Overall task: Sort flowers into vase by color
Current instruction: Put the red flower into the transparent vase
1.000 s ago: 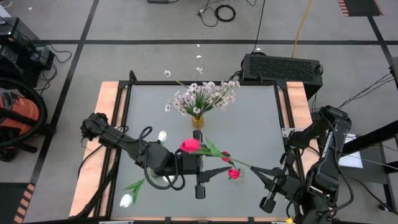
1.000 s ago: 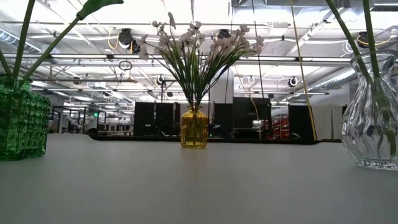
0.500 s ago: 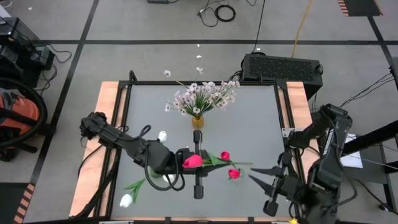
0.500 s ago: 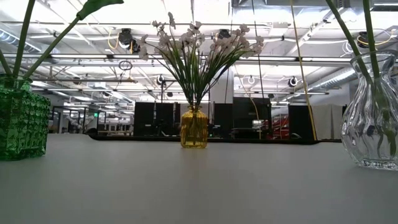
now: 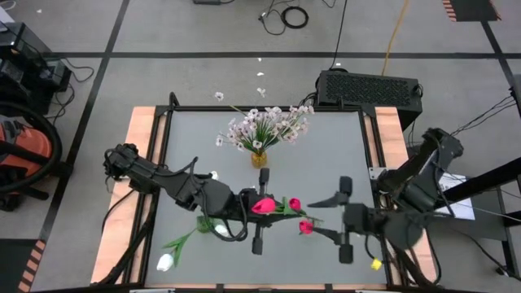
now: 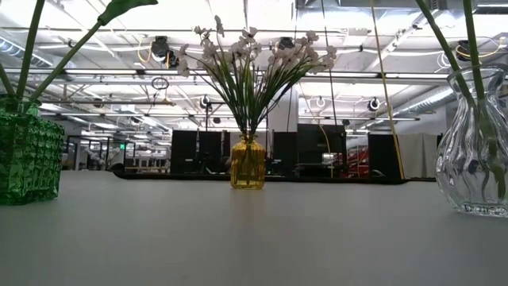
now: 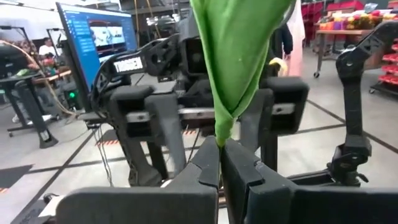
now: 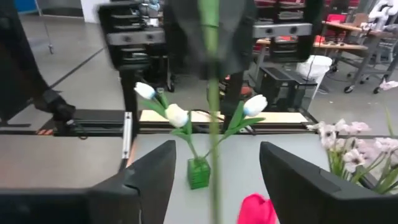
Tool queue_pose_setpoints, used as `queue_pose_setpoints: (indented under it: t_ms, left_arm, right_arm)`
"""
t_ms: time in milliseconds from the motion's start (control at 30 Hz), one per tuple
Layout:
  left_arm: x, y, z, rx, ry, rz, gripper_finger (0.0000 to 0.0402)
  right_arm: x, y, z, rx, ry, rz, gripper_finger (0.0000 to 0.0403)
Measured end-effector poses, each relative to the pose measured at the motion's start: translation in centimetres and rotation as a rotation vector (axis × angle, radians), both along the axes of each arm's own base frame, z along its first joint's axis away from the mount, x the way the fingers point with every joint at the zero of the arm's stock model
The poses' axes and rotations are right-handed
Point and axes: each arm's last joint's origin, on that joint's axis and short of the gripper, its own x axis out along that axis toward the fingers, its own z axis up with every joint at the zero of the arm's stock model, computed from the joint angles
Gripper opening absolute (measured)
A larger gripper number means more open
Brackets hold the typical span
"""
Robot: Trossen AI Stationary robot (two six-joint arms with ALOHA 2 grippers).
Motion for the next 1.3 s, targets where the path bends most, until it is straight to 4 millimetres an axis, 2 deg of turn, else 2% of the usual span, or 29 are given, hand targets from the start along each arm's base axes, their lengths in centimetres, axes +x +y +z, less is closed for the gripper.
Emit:
queue_pose_setpoints:
  t_ms: [167,267,367,500,533,633,733,900,1067,1167,1300]
  left_arm:
    - [0.1,0.2,0.0,0.001,-0.001,0.003,0.0003]
    - [0.2,0.5,0.0,0.003,0.000,0.012,0.0005]
    - [0.3,0.6,0.0,0.007,0.001,0.018,0.0014]
    - [0.4,0.9,0.0,0.007,0.000,0.027,0.0018]
    - [0.4,0.9,0.0,0.006,-0.001,0.031,0.0019]
    - [0.4,0.9,0.1,0.004,-0.010,0.036,0.0024]
    - [0.3,0.8,0.2,-0.001,-0.019,0.032,0.0052]
    - [-0.2,-0.1,0.3,-0.006,-0.016,0.013,0.0150]
    - [-0.8,-0.8,-0.2,0.012,0.031,0.116,0.0247]
    - [-1.7,-2.1,-0.7,0.050,0.087,0.163,0.0277]
    - [-2.7,-3.5,-0.9,0.074,0.111,0.184,0.0285]
  right_arm:
    - [1.4,-1.4,0.0,-0.019,0.006,-0.021,0.0208]
    - [1.8,-1.8,0.1,-0.023,0.003,-0.024,0.0178]
    - [1.9,-1.9,0.1,-0.029,0.003,-0.025,0.0121]
    - [2.0,-1.9,0.1,-0.052,0.005,-0.021,0.0026]
    - [2.0,-1.9,0.2,-0.058,0.003,-0.020,0.0014]
    - [1.7,-1.8,0.4,-0.059,-0.011,-0.014,0.0009]
    - [1.0,-1.9,0.9,-0.054,-0.030,-0.007,0.0003]
    - [-1.1,-2.0,2.1,-0.040,-0.068,-0.022,0.0002]
    - [-3.8,-1.7,2.3,-0.031,-0.058,-0.038,0.0001]
    - [-5.5,-1.0,1.0,-0.034,-0.046,-0.108,0.0001]
    - [-6.2,-0.1,-3.0,-0.058,-0.056,-0.226,0.0001]
